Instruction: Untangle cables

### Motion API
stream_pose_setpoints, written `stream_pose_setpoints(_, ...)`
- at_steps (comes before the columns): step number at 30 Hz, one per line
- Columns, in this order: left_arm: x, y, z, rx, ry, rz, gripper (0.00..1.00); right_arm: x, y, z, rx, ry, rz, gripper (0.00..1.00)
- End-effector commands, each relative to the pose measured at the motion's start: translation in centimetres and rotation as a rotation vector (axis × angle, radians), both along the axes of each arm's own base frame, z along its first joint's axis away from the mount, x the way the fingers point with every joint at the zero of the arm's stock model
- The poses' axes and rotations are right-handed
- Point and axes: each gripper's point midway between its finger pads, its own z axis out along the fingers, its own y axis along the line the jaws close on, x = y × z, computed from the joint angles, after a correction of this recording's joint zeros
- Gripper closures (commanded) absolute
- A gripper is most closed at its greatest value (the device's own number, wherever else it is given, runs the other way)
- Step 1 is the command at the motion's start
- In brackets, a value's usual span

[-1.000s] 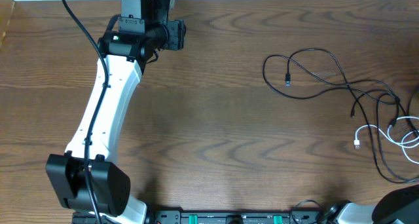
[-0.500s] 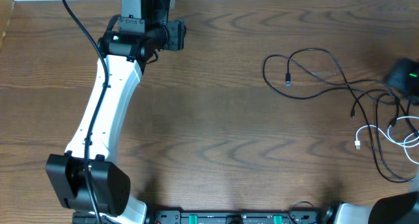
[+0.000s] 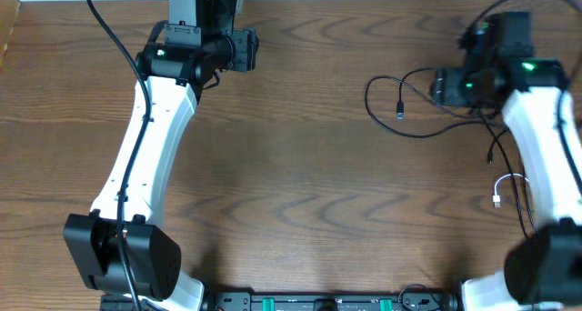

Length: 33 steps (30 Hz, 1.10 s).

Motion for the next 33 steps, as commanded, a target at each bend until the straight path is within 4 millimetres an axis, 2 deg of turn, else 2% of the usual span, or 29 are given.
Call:
stream_pose_setpoints(1, -0.2, -0.1, 2.0, 0.002, -0.047, -0.017, 0.38, 0.6, 2.0, -2.5, 0.009, 0.057, 0.064, 0.25)
stream_pose_setpoints(7, -0.2, -0.1, 2.0, 0.002, -0.047, -0.018, 0.38, 0.6, 5.7, -6.8, 0.014, 0.146, 0.172, 0.25)
stream_pose_setpoints(12, -0.2, -0.1, 2.0, 0.002, -0.048, -0.018, 0.38, 0.3, 8.6, -8.0, 0.039, 0.162, 0.259, 0.23)
stream_pose_setpoints(15, -0.2, -0.2, 2.1, 0.002, -0.048, -0.018, 0.38, 0.1, 9.7, -8.5, 0.042, 0.170, 0.285, 0.23)
stream_pose_setpoints(26, -0.1, -0.2, 2.2, 0.001, -0.054, -0.018, 0.38, -0.3, 10.6, -10.7, 0.053, 0.223, 0.307, 0.22)
stream_pose_setpoints(33, 0.0, -0.2, 2.2, 0.001, -0.056, -0.018, 0.38, -0.1, 11.1, -11.1, 0.079, 0.220, 0.316, 0.21)
